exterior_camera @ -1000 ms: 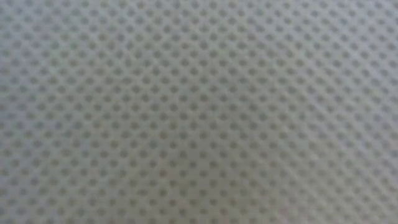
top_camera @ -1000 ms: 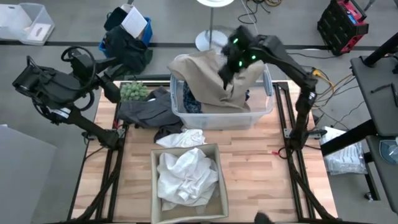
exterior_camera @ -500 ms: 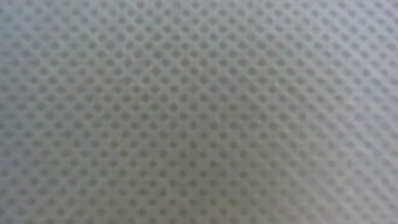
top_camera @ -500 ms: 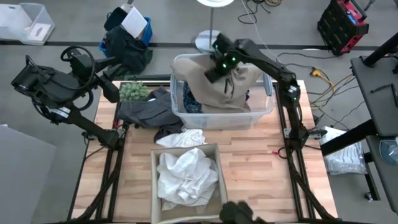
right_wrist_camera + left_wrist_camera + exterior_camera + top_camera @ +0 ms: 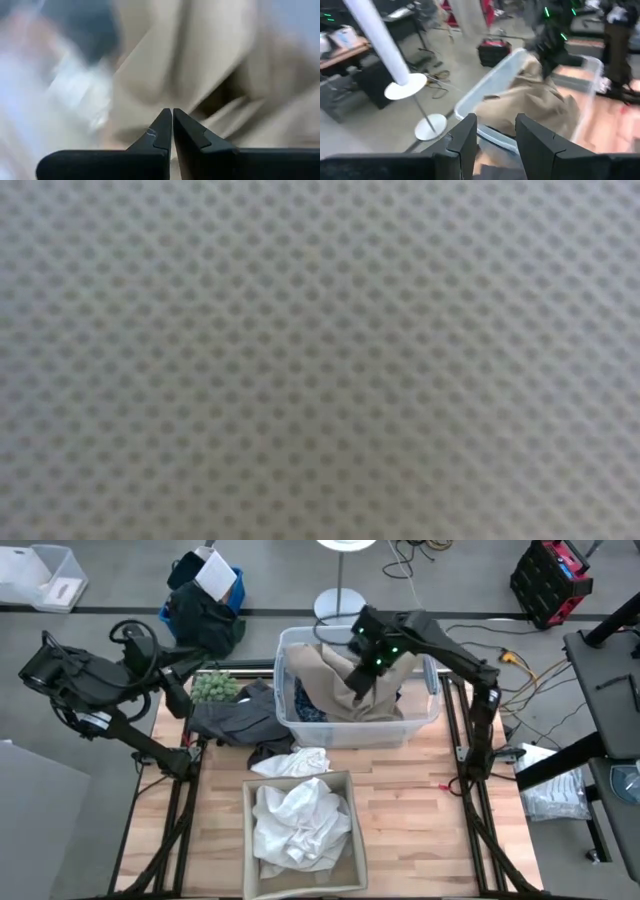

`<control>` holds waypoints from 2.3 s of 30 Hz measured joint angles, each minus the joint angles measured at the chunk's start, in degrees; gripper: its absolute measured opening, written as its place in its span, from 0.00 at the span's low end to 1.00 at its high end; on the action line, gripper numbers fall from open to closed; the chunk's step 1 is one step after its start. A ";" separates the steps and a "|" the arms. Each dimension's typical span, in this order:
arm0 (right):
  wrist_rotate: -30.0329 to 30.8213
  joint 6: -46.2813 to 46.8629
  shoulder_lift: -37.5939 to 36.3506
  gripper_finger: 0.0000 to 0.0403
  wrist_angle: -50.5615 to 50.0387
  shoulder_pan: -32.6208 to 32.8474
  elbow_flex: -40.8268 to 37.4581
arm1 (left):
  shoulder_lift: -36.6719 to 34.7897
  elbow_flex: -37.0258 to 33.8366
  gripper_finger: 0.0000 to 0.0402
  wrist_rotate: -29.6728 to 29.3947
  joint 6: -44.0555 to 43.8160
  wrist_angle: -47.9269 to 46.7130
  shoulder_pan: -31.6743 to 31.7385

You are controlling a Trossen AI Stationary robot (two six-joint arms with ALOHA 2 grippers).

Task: Sort clothes
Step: Put the brown shorts into the transparent bin, then put the white shorts into the laundry organizer

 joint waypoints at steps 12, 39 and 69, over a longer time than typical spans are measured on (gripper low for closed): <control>0.58 2.56 3.14 0.02 30.85 -1.63 -0.89 | -2.68 -10.99 0.29 1.66 -5.20 0.87 0.04; 5.04 4.91 -6.83 0.02 12.50 -1.02 2.85 | -15.16 -56.09 0.29 35.45 -21.02 10.67 -0.02; 4.76 8.79 -3.80 0.02 13.73 -1.02 2.82 | -24.35 -100.26 0.29 28.44 -22.50 54.04 1.05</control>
